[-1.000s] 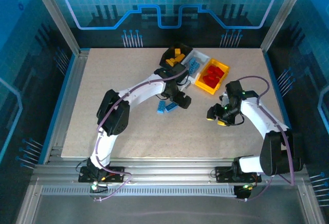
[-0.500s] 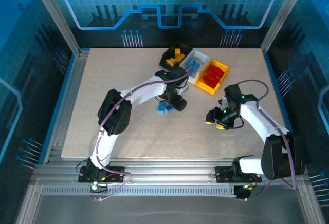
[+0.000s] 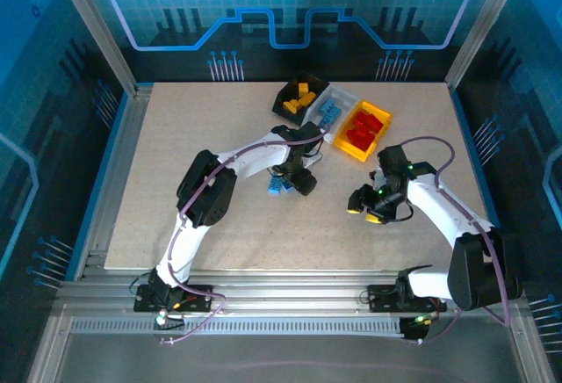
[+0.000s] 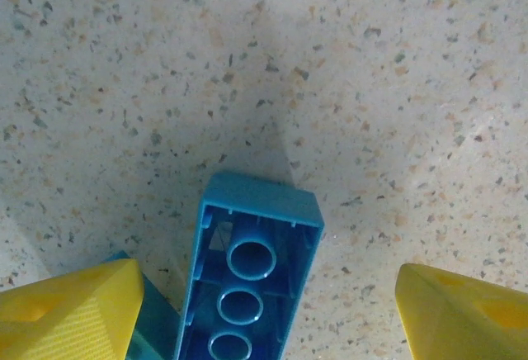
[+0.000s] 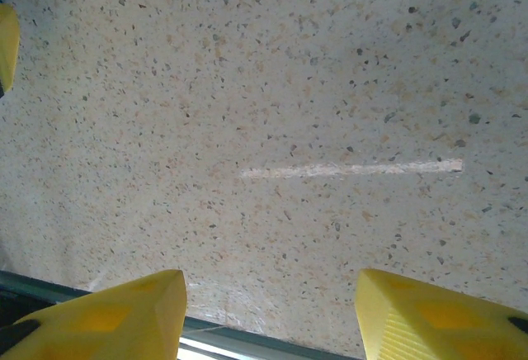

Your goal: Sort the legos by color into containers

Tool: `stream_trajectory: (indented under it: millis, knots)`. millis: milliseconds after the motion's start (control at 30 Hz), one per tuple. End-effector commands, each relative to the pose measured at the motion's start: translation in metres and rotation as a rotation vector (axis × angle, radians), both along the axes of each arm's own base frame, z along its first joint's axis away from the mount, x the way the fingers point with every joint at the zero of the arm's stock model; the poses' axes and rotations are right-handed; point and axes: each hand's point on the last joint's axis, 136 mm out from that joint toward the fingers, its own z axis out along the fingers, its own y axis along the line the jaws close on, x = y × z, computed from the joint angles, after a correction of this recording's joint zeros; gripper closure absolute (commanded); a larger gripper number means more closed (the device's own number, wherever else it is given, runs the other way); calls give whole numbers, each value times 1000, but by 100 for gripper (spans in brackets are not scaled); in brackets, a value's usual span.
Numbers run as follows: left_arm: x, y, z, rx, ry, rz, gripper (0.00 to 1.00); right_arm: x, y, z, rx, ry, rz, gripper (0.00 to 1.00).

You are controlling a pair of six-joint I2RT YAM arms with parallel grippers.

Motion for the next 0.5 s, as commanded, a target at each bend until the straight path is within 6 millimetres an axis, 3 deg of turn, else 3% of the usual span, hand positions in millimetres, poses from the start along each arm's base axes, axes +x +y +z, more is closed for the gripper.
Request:
stream_trajectory:
  millis: [0,467]
  knots:
    - [1,-3,1,17,-1,-22,20,-2,2,1,-8,8,1,42]
    - [-8,4,-7,36,33,-27,27,-1,6,-3,-8,10,5,42]
